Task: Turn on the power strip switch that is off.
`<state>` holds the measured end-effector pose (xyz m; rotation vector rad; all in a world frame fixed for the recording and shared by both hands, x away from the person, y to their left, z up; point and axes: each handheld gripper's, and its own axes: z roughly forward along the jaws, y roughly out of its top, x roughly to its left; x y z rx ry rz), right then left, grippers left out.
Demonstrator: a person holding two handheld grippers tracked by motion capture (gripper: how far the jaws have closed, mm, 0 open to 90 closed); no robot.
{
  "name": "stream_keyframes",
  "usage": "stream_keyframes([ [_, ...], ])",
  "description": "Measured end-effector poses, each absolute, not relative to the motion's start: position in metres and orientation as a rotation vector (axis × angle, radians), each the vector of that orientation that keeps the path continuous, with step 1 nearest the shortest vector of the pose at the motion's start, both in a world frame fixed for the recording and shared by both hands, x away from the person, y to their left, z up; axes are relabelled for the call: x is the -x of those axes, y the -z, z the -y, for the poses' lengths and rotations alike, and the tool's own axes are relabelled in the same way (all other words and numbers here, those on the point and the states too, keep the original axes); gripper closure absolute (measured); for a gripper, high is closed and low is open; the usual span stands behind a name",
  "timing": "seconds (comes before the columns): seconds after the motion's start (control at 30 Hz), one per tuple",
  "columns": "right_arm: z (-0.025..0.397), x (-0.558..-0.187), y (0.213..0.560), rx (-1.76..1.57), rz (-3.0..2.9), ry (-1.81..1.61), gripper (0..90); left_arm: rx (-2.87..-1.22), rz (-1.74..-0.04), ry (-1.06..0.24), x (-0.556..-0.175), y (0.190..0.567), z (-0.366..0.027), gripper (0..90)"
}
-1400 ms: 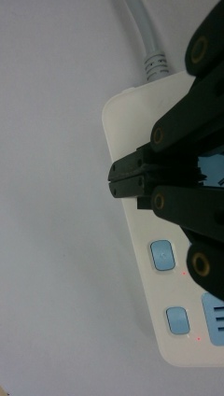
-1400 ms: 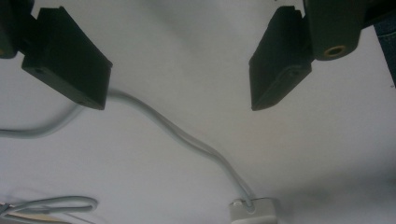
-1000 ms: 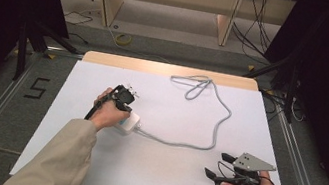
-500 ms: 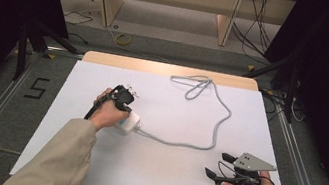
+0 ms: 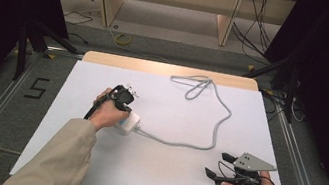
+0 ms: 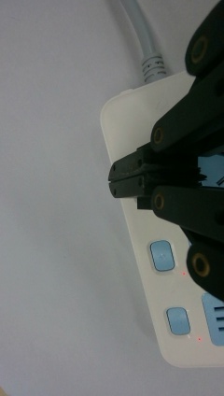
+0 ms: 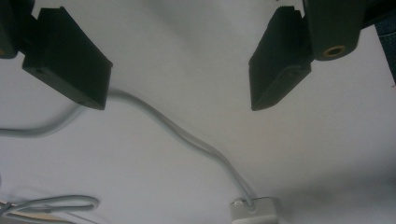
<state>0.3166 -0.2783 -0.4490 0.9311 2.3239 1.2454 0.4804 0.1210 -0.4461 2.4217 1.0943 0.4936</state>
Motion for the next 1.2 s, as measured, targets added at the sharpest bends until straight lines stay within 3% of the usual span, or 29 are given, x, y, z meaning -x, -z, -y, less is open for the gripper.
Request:
stream_keyframes([
  [0.97,0.278,-0.316,0.449,-0.932,-2.321,-1.25,21.4,-2.281,-1.083,-0.556,-0.478,0.434,-0.13,89.2],
  [1.0,0.278,-0.316,0.449,-0.93,-2.324,-1.249,21.4,-2.261,-1.093,-0.556,-0.478,0.434,-0.13,83.2],
  [1.2,0.278,-0.316,0.449,-0.932,-2.321,-1.25,21.4,-2.219,-1.103,-0.552,-0.475,0.428,-0.132,79.0],
])
